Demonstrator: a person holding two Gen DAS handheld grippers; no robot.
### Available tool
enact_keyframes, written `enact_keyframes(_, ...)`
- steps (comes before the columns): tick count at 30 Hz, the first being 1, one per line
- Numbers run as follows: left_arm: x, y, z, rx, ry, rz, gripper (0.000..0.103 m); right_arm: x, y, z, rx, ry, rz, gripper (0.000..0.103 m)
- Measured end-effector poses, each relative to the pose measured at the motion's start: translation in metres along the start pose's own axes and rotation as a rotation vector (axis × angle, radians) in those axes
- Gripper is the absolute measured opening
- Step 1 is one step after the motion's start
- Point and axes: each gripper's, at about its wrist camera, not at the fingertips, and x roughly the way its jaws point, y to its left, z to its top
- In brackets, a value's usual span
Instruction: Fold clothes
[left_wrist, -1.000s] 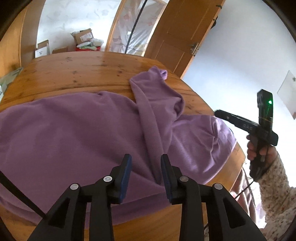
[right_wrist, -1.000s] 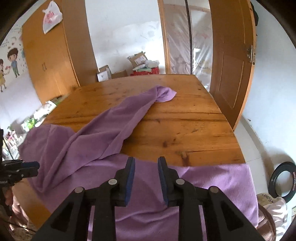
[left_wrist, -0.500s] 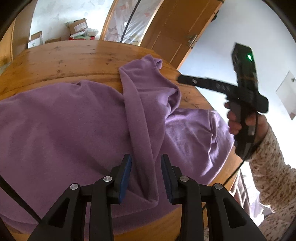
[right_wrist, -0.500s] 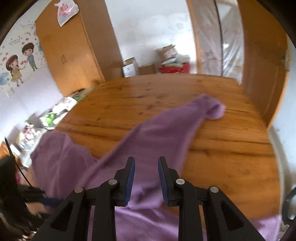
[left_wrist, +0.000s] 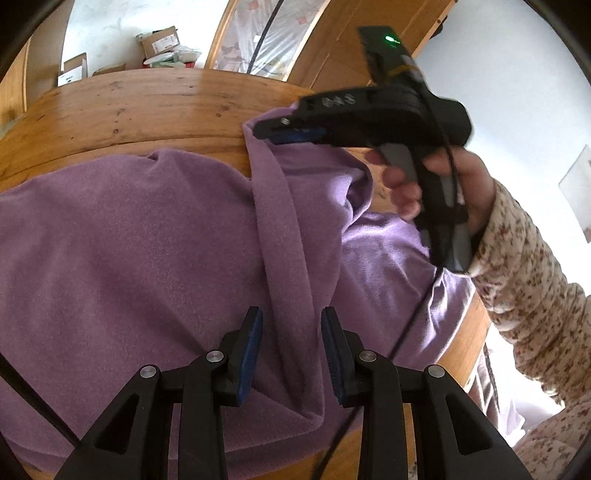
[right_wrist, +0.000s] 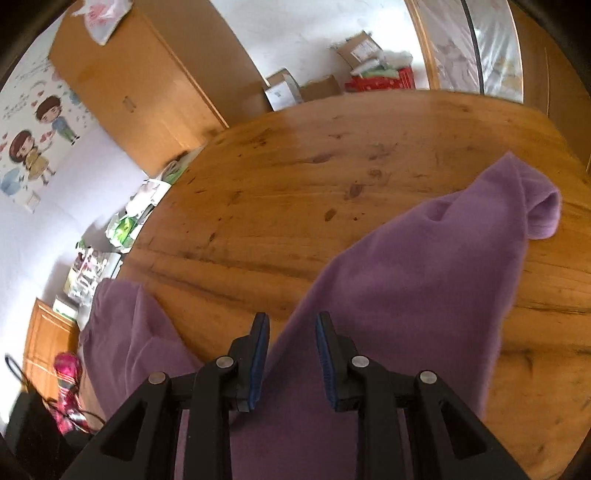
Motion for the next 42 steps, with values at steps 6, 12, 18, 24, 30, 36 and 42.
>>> enact_keyframes(6,0.002,0.004,-0.001,-0.004,0.007,-0.006,0.034,0.016,0.000,0.011,0.043,0.024,-0.056,0.026)
enact_keyframes(12,0.005,-0.001,-0.001,0.003,0.008,0.006,0.034,0.006,-0.004,0.009,0.059,-0.022,-0.086,0.003)
enact_keyframes(18,0.007,-0.009,-0.001,0.020,0.004,0.057,0.034,-0.038,-0.002,-0.003,0.058,-0.143,-0.120,0.003)
enact_keyframes(24,0.012,-0.024,-0.003,0.056,0.002,0.135,0.034,-0.081,-0.003,-0.023,0.092,-0.259,-0.129,0.003)
enact_keyframes(30,0.010,-0.026,-0.002,0.028,-0.023,0.186,0.034,-0.123,0.001,-0.050,0.096,-0.379,-0.160,0.003)
enact_keyframes(36,0.000,-0.024,-0.008,0.036,-0.042,0.192,0.034,-0.159,0.002,-0.082,0.116,-0.485,-0.199,0.003)
enact_keyframes(42,-0.004,-0.030,-0.013,0.059,-0.051,0.182,0.025,-0.188,0.000,-0.121,0.155,-0.583,-0.249,0.003)
